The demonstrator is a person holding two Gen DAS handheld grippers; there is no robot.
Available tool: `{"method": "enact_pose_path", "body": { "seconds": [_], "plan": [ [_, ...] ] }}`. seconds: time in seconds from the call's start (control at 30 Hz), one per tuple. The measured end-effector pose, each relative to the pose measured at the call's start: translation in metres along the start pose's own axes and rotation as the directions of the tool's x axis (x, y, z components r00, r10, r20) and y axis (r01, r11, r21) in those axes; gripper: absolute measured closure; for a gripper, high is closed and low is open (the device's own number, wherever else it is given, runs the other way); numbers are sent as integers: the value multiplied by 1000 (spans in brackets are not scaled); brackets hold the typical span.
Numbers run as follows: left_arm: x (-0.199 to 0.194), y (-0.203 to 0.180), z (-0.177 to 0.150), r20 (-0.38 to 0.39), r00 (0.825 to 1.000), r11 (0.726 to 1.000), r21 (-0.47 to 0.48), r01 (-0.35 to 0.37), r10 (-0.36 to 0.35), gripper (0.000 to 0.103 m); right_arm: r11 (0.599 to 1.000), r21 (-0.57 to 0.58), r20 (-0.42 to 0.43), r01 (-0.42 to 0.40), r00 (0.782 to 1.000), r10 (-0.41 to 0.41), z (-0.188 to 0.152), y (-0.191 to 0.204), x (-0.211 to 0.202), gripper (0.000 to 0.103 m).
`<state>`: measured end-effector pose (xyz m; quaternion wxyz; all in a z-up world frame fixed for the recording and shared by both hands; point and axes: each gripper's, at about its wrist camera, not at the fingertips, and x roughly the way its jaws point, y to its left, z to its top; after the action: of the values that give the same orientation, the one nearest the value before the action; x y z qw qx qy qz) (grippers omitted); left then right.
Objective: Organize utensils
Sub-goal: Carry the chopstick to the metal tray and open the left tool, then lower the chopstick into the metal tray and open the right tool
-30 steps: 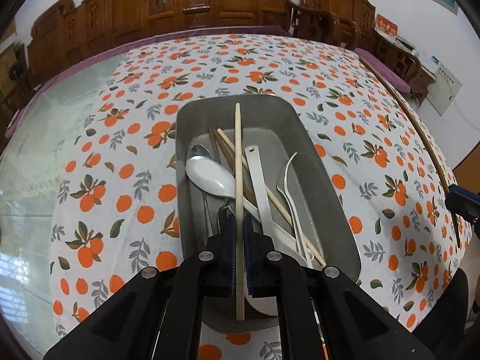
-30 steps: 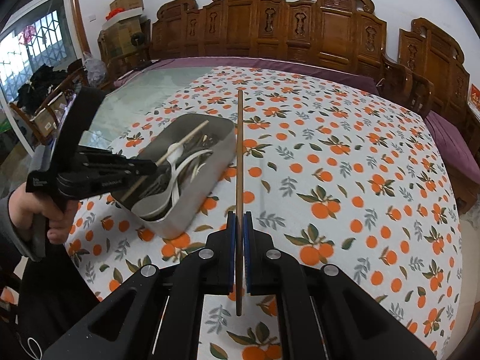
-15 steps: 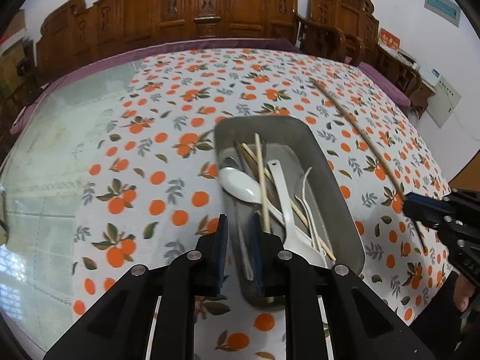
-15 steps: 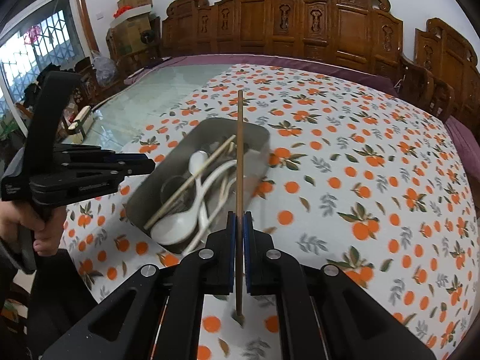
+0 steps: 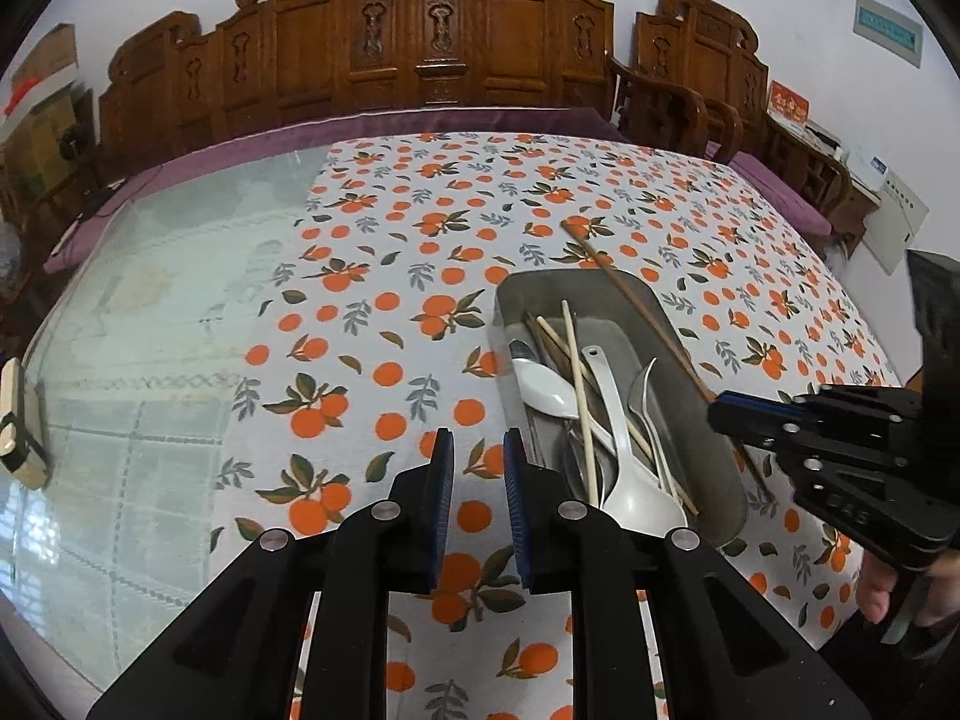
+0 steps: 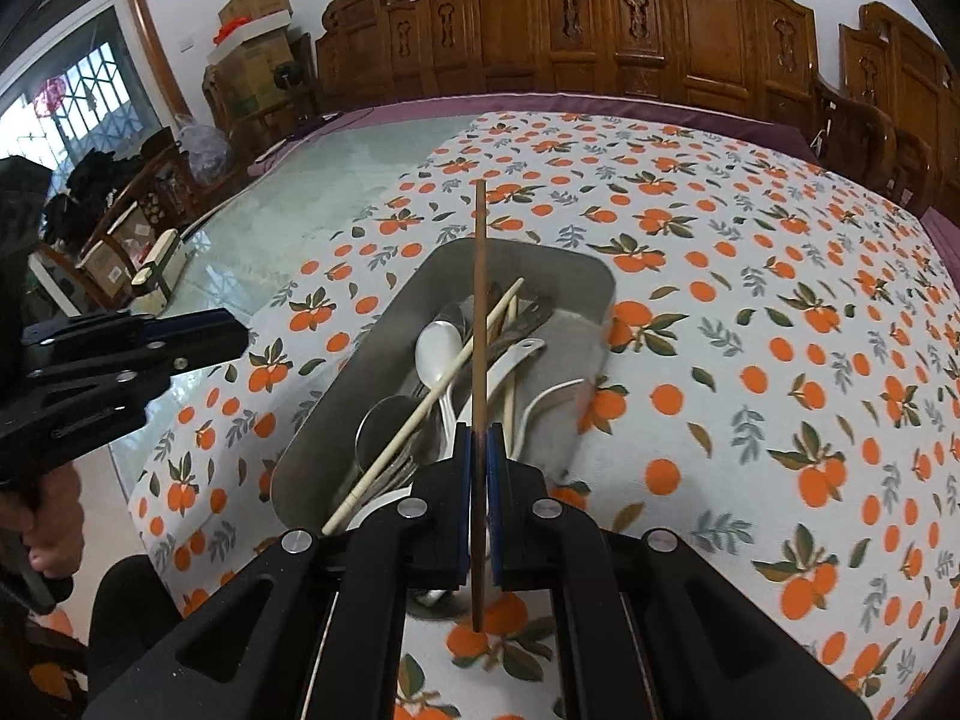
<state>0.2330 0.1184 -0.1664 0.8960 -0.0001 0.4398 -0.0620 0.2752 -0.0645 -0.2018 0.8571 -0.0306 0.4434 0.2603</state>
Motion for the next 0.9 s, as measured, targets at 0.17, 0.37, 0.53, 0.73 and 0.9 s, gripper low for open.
{"method": "enact_pose_path", "body": {
  "seconds": [0.17,0.37,0.53,0.73,0.9],
  "plan": [
    [-4,4,-2,2,1000,1000,1,-2,2,87,1000,-18,-27,8,1000,-9,-2,8,17,97],
    [-8,7,-3,7,1000,1000,1,-2,2,87,1000,-20,-50,15,999,-16,-6,11,30,97],
    [-9,9,-2,11,1000,1000,-6,1,-1,87,999,-20,-56,51,997,-52,-5,11,34,97],
    [-8,9,-3,5,1000,1000,-4,-1,2,87,997,-33,-67,67,995,-69,-3,14,39,97],
    [-6,10,-6,-3,1000,1000,-7,-3,3,87,999,-36,-67,39,997,-41,-4,19,38,97]
  ]
}}
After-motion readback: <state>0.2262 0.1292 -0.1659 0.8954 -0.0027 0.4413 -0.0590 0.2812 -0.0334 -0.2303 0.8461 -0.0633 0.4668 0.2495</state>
